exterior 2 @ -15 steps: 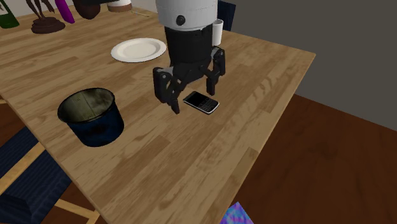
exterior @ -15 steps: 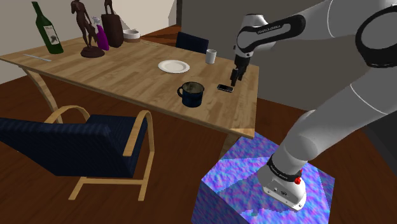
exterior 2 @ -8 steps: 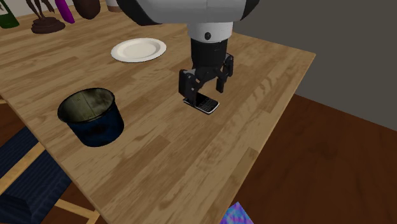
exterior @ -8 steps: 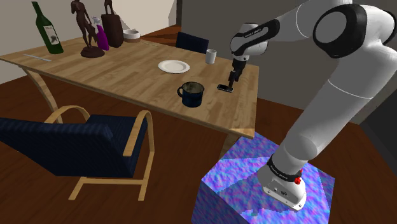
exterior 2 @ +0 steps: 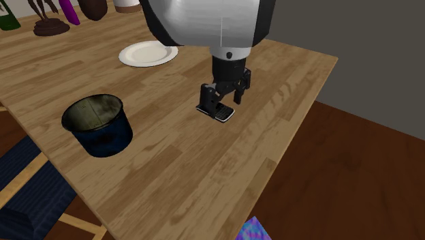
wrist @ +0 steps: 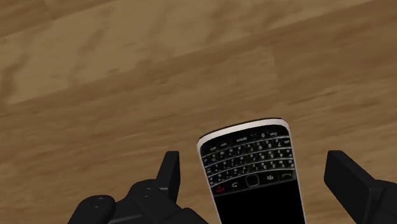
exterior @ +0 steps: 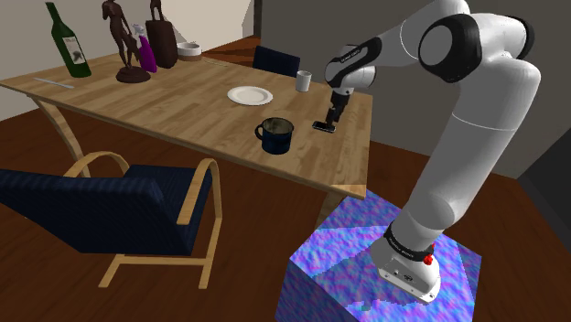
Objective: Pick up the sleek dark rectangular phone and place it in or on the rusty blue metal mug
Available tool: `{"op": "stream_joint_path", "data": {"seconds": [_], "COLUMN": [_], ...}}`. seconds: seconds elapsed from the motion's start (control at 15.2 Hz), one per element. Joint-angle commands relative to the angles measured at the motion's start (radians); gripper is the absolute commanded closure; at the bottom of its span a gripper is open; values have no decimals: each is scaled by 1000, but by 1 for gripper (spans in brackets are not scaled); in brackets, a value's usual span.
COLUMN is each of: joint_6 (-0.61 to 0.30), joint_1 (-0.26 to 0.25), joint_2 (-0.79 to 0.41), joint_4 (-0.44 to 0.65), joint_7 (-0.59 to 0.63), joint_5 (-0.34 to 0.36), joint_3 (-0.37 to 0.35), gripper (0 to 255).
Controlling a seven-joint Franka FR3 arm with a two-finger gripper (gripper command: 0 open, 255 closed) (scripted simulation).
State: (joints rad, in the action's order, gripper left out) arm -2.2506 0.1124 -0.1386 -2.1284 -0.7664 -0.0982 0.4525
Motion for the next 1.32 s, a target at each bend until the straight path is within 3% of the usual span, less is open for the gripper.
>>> {"op": "stream_joint_path", "data": {"seconds": [0.0, 0.59, 0.66, 1.25], "joint_6": [-25, -44, -44, -44], "joint_1": [2, 4, 4, 4], "joint_2": [-15, -29, -29, -29], "joint_4": [-12, -18, -18, -19], "joint_7": [-8, -14, -14, -14], "joint_5": [-10, -20, -20, -20], "joint_3": [-2, -4, -4, -4], "gripper": [0, 0, 255, 255]}}
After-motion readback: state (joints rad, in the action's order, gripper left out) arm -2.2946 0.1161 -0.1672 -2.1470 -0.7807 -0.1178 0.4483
